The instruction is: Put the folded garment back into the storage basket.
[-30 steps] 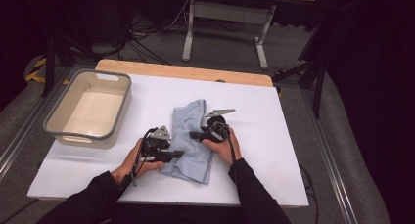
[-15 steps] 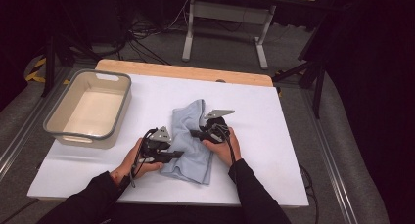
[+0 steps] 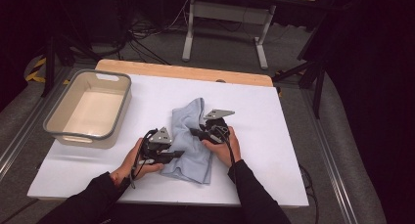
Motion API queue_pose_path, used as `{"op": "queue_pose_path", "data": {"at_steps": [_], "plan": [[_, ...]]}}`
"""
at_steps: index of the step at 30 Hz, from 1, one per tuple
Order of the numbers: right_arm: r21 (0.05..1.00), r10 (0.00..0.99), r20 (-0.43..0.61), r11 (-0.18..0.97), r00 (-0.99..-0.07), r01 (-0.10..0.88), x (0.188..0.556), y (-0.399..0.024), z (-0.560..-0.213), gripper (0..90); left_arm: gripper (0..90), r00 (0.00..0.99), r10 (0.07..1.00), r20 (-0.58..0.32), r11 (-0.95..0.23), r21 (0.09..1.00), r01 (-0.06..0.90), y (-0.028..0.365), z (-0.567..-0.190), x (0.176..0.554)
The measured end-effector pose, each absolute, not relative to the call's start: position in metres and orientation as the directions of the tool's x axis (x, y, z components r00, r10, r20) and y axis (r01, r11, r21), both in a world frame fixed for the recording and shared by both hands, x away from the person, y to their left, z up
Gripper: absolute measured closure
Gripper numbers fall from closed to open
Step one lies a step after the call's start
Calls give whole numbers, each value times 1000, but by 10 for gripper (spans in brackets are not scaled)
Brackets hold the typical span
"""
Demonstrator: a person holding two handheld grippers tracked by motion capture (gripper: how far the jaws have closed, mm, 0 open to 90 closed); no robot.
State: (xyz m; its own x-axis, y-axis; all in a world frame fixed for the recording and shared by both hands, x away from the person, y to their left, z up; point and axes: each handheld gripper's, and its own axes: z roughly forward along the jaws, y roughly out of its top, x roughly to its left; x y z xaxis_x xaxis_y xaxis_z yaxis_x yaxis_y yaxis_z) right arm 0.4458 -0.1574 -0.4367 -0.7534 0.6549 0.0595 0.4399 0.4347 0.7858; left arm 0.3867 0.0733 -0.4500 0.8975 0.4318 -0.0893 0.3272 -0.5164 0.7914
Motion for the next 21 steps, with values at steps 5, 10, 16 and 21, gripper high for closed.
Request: {"op": "queue_pose_path", "data": {"at_steps": [5, 10, 16, 21], "plan": [[800, 664, 4, 446, -747, 401, 441, -154, -431, 712, 743, 898, 433, -70, -503, 809, 306, 70, -445, 384], [810, 672, -50, 460, -739, 364, 437, -152, -426, 718, 746, 899, 434, -68, -495, 816, 300, 71, -443, 384], [822, 678, -69, 454, -731, 344, 434, -151, -423, 722, 748, 899, 433, -60, -489, 823, 291, 72, -440, 384], [832, 683, -91, 452, -725, 321, 432, -151, -418, 725, 749, 899, 435, -54, -477, 833, 281, 74, -436, 385]]}}
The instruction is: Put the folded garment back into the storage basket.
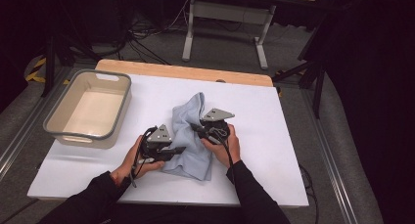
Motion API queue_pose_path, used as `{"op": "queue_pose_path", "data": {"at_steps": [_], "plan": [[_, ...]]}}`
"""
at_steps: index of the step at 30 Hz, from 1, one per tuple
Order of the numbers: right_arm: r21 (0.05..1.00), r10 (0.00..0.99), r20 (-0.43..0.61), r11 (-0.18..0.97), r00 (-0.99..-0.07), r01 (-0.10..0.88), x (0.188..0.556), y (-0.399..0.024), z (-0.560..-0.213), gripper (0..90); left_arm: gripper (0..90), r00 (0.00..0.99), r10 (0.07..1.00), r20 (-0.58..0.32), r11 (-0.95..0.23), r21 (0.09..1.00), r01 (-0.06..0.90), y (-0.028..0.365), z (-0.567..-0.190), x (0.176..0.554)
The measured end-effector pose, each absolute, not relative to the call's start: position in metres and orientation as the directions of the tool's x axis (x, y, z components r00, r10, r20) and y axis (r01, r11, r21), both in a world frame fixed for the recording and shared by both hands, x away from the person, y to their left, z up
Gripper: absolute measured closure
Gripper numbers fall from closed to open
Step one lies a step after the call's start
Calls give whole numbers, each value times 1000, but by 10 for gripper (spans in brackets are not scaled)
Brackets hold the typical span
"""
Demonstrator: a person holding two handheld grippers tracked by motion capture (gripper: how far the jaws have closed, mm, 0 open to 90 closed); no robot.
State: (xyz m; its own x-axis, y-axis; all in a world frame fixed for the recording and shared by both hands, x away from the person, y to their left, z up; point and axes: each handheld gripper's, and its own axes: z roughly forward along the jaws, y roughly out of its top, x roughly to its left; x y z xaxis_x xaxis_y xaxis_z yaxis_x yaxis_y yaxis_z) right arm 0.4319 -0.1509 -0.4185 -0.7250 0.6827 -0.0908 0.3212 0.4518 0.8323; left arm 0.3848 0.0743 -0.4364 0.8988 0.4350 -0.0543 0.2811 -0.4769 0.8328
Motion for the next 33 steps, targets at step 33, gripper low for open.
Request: {"op": "queue_pose_path", "data": {"at_steps": [33], "plan": [[859, 677, -183, 463, -713, 219, 440, -131, -385, 726, 753, 885, 466, -6, -451, 859, 243, 97, -412, 395]]}}
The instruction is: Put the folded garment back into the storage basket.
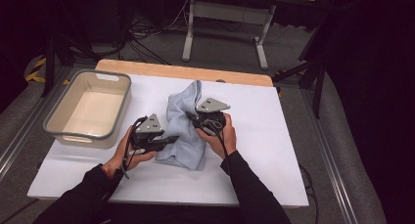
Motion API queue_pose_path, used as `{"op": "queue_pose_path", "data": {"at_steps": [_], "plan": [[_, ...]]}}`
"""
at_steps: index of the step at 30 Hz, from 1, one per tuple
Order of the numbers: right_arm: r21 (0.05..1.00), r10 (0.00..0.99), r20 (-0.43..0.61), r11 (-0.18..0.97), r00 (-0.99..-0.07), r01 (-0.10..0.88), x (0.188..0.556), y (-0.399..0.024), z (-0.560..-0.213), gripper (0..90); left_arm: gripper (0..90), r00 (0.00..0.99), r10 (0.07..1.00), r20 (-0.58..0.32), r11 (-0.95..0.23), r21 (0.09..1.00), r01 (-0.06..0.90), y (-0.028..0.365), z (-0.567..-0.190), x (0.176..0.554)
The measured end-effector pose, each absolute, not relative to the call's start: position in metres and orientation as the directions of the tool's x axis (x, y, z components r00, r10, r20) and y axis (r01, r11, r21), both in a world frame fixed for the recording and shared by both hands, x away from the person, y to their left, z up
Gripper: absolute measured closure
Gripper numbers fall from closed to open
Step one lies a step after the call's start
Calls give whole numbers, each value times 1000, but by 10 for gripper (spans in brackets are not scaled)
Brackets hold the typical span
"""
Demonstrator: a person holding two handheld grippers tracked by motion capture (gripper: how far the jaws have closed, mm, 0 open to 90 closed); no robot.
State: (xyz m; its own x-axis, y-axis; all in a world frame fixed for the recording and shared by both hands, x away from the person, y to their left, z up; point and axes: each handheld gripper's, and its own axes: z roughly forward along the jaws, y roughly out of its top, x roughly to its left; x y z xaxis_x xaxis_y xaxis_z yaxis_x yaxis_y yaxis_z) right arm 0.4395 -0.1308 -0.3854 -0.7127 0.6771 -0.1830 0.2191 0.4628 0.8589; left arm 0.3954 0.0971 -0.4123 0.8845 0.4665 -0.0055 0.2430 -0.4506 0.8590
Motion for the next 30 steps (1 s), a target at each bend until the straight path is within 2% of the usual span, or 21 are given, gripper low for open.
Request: {"op": "queue_pose_path", "data": {"at_steps": [30], "plan": [[885, 654, -233, 450, -720, 122, 447, -90, -352, 726, 752, 854, 518, 55, -442, 871, 212, 139, -378, 397]]}}
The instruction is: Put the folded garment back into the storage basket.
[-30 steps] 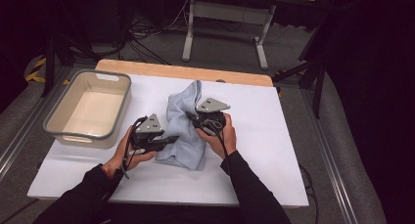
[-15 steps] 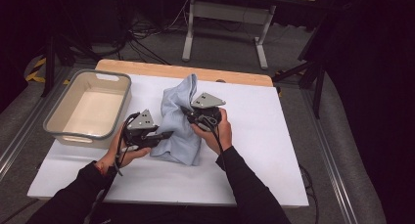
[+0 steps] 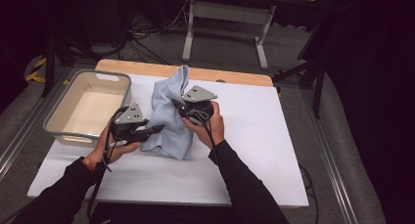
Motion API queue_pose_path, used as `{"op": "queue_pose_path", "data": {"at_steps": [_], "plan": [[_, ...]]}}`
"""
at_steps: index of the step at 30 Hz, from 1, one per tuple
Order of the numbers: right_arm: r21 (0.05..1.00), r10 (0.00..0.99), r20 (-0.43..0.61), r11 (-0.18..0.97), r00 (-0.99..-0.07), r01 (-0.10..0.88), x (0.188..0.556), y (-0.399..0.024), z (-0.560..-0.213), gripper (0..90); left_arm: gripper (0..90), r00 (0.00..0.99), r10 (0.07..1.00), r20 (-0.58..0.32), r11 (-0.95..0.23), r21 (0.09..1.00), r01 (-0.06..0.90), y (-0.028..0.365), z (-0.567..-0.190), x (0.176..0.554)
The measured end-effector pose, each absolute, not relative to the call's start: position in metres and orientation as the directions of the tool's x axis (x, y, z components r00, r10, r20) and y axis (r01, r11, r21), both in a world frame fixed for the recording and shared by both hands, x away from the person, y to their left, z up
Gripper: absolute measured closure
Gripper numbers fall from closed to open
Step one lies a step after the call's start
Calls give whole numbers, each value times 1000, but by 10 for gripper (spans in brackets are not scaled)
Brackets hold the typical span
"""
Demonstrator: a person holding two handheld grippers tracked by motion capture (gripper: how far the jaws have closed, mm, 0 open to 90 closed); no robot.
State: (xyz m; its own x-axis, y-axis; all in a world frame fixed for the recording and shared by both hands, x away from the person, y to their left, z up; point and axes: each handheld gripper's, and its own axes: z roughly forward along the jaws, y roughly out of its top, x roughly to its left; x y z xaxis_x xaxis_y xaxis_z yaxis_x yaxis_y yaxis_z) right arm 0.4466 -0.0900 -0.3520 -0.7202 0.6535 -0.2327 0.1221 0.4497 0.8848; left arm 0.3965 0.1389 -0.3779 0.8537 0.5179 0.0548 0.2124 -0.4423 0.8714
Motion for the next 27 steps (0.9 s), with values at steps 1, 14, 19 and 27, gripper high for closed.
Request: {"op": "queue_pose_path", "data": {"at_steps": [1, 14, 19, 27], "plan": [[885, 652, -234, 451, -721, 120, 447, -88, -351, 726, 752, 854, 518, 55, -442, 871, 212, 139, -378, 397], [883, 624, -259, 462, -737, 81, 454, -65, -342, 727, 753, 842, 537, 62, -438, 873, 215, 162, -369, 397], [885, 619, -266, 461, -739, 68, 454, -57, -338, 727, 753, 832, 550, 71, -441, 871, 217, 173, -362, 397], [891, 609, -262, 450, -749, 54, 457, -39, -332, 728, 753, 821, 565, 79, -445, 868, 223, 188, -355, 395]]}}
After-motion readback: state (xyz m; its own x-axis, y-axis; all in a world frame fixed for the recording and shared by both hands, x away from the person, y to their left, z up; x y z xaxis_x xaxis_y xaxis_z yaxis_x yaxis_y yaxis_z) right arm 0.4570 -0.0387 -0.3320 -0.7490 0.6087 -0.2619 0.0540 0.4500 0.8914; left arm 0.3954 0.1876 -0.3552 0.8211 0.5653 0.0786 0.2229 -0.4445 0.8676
